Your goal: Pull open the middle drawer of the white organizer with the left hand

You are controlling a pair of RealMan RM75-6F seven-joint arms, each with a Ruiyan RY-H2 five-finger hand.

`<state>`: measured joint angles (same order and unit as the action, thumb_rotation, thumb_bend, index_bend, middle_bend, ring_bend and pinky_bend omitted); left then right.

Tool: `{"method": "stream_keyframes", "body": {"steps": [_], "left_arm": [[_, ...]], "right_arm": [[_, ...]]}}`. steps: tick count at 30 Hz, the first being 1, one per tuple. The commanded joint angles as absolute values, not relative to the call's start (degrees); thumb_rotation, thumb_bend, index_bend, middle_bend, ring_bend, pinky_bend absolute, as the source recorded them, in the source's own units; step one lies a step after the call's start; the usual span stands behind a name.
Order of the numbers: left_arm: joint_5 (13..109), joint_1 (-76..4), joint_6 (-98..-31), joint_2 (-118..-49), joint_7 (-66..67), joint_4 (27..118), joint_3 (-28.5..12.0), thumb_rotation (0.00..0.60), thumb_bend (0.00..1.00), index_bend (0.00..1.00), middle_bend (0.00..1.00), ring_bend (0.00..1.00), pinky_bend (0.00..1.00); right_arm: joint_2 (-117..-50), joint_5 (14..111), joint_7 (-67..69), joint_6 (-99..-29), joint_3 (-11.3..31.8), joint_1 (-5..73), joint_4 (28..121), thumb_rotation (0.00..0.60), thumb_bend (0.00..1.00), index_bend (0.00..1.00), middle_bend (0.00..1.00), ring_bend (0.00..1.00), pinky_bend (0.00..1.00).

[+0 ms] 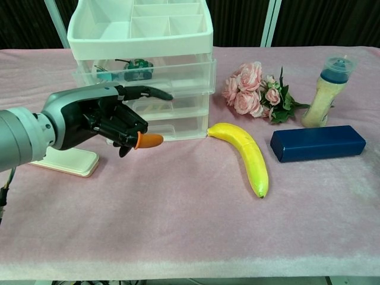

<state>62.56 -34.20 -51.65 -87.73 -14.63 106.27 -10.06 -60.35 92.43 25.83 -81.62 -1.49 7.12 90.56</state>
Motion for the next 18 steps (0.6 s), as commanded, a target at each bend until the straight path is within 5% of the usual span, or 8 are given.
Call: {"method": "stream_keyframes", "body": {"steps": [1,7,18], "left_arm": [[63.44,-33.67,-51.86,-87.11,-14.44,106.91,-9.21,0.6,0.27,0.16,0.88,0.8,0.69],[66.2,-32.64,-52.67,-85.22,-13.08,108.1,-7.1,0.6,0.27,0.06,0.88,0.81,0.69],[77.59,-31.29,-60.3,-81.37,0.54,109.31,-3.91,0.6,0.27,0.05,0.93,0.85,0.72]], "right_arm": [[-60.35,92.42,25.83,-81.64,-1.48,7.12,90.56,0.6,0.13,0.0,0.0,0.01,0.15],[-60.34,92.36,25.85,-81.61,-1.46,7.11,90.59,0.6,0.13,0.0,0.0,0.01,0.15],[-60.35,92.44,25.66,-81.64,-1.47,7.09,90.67,0.6,0.13,0.0,0.0,0.01,0.15]]}}
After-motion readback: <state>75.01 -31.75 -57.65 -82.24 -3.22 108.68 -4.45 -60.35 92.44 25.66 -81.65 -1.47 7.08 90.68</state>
